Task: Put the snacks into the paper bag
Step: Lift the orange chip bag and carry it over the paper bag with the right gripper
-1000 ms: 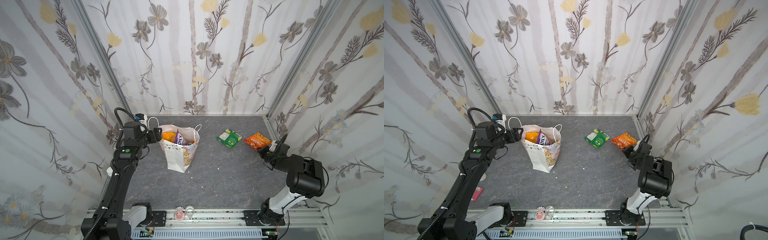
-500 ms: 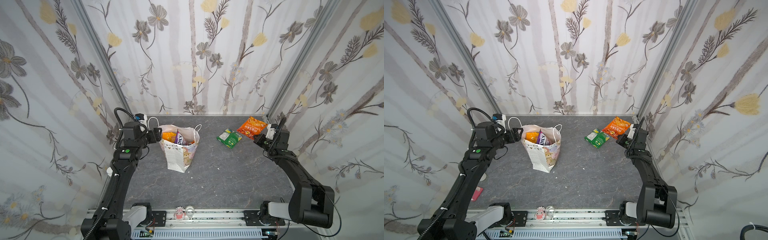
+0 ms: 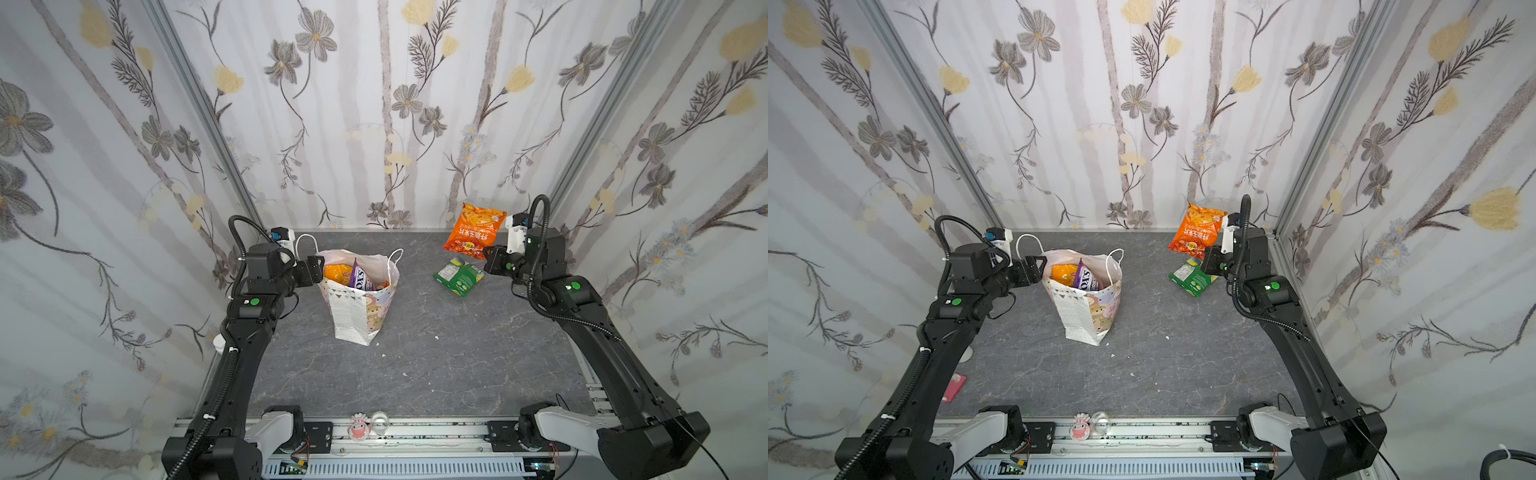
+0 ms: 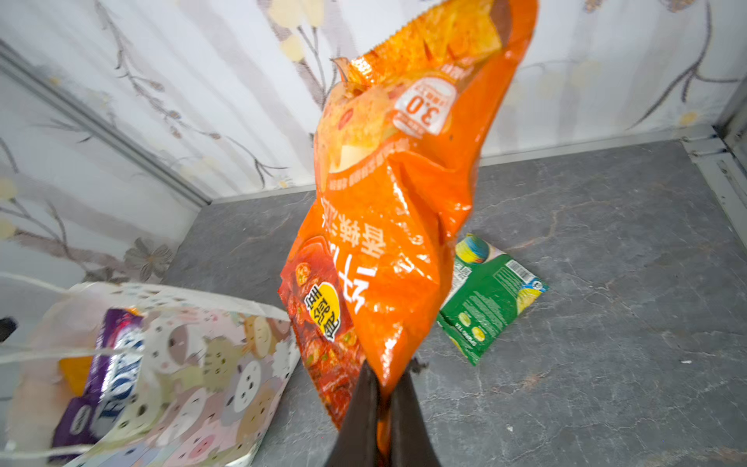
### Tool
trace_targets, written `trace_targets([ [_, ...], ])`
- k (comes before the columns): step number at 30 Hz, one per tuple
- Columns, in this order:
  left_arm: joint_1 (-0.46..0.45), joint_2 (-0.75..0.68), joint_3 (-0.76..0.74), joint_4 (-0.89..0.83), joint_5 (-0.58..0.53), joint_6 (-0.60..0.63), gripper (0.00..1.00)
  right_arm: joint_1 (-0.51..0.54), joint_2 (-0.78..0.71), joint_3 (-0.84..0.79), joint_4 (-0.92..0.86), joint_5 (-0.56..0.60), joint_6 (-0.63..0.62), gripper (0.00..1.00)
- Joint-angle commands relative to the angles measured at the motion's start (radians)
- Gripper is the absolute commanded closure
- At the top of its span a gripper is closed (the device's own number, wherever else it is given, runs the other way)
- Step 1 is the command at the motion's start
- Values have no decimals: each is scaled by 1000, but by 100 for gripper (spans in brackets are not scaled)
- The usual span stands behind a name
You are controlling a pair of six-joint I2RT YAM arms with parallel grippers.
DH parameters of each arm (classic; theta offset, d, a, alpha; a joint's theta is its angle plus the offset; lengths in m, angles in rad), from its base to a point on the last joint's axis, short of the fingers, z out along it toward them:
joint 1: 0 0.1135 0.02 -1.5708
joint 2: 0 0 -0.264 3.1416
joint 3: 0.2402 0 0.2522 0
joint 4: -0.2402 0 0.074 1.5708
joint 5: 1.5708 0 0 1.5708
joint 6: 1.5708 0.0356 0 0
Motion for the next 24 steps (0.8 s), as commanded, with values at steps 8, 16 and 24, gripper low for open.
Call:
trace_targets([
  [8,0,-5,0,28,26,3,20,398,127,397,-267,366,-9,100],
  [16,1,2,-3,25,5,6,20,634,243,607,-312,521,-26,100],
  [24,0,-3,-4,30,24,5,20,809,470,942,-516,689,-19,100],
])
